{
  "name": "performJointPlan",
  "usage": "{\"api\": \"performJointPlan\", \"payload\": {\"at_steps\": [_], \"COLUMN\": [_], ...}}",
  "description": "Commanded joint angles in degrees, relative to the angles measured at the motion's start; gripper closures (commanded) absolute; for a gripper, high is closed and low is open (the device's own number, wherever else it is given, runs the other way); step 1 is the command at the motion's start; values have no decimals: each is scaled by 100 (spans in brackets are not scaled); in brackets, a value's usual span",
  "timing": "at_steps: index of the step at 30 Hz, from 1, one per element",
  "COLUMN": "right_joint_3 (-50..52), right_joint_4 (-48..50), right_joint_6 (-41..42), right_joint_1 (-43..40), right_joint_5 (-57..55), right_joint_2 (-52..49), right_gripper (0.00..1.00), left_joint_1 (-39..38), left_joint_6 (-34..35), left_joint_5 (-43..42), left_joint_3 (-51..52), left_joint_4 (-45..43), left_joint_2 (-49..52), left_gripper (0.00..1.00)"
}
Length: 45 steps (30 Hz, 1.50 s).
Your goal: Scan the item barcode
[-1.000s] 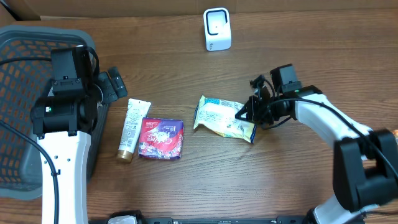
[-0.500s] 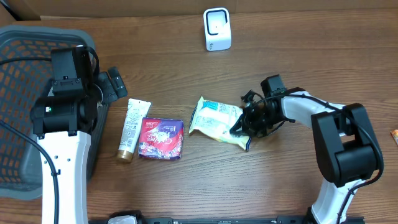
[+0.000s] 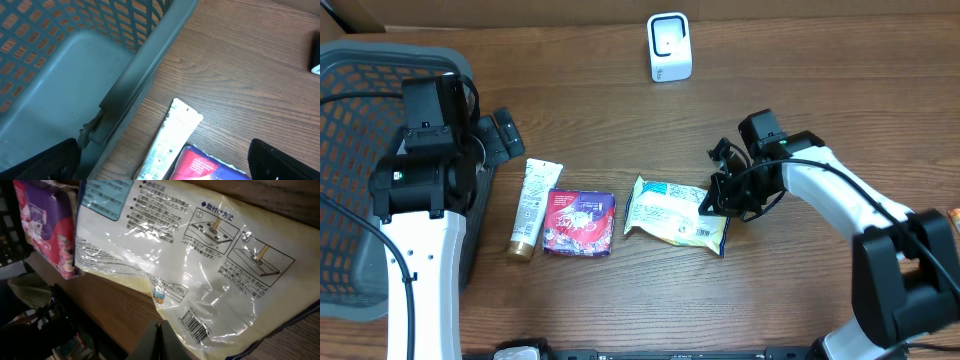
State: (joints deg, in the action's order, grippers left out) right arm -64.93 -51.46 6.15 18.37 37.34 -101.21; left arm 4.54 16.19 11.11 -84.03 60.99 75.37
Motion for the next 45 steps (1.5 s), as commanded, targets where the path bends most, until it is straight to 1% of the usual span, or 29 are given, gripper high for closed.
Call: {"api": "performJointPlan", "payload": {"at_steps": [1, 9, 14, 15, 18, 19, 20, 21, 22, 25, 28, 30, 31, 33, 36, 39, 41, 45], "right_joint_3": [184, 1215, 1086, 953, 424, 186, -44, -273, -472, -1001, -1091, -1088, -1088, -1091, -1091, -1091, -1091, -1091], "right_joint_4": [35, 555, 542, 431, -37, -260, -492, -728, -944, -1462, -1484, -1469, -1449, -1394, -1390, -1558, -1554, -1502], "right_joint_6": [-42, -20, -20, -20, -20, -26, -46, -46, -46, -42, -42, -96, -273, -894, -1091, -1268, -1266, -1008], "right_joint_1": [-11, -11, -11, -11, -11, -11, -13, -13, -13, -61, -251, -461, -544, -726, -817, -590, -280, 597], "right_joint_5": [-173, -177, -168, -168, -136, -131, -131, -131, -131, -131, -149, -398, -496, -581, -562, -590, -1073, -2083], "right_joint_2": [-63, -179, -177, -177, -149, -131, -103, -85, -66, -52, -52, -59, -59, -59, -59, -55, -52, -52], "right_gripper": [96, 96, 96, 93, 79, 72, 57, 20, 0, 0, 0, 0, 0, 0, 0, 0, 0, 0], "left_joint_1": [-4, -4, -4, -4, -4, -4, -4, -4, -4, -4, -4, -4, -4, -4, -4, -4, -4, -4], "left_joint_6": [57, 55, 57, 57, 57, 57, 57, 57, 57, 57, 55, 55, 57, 57, 57, 57, 57, 57], "left_joint_5": [-63, -63, -63, -63, -63, -63, -63, -63, -63, -63, -63, -63, -63, -63, -63, -63, -63, -63], "left_joint_3": [-72, -72, -72, -72, -72, -72, -72, -72, -72, -72, -72, -72, -72, -72, -72, -72, -72, -72], "left_joint_4": [26, 28, 28, 28, 31, 28, 31, 31, 28, 28, 31, 28, 28, 28, 28, 31, 31, 31], "left_joint_2": [-44, -44, -44, -44, -44, -44, -44, -44, -44, -42, -42, -42, -42, -42, -42, -42, -42, -42], "left_gripper": [0, 0, 0, 0, 0, 0, 0, 0, 0, 0, 0, 0, 0, 0, 0, 0, 0, 0]}}
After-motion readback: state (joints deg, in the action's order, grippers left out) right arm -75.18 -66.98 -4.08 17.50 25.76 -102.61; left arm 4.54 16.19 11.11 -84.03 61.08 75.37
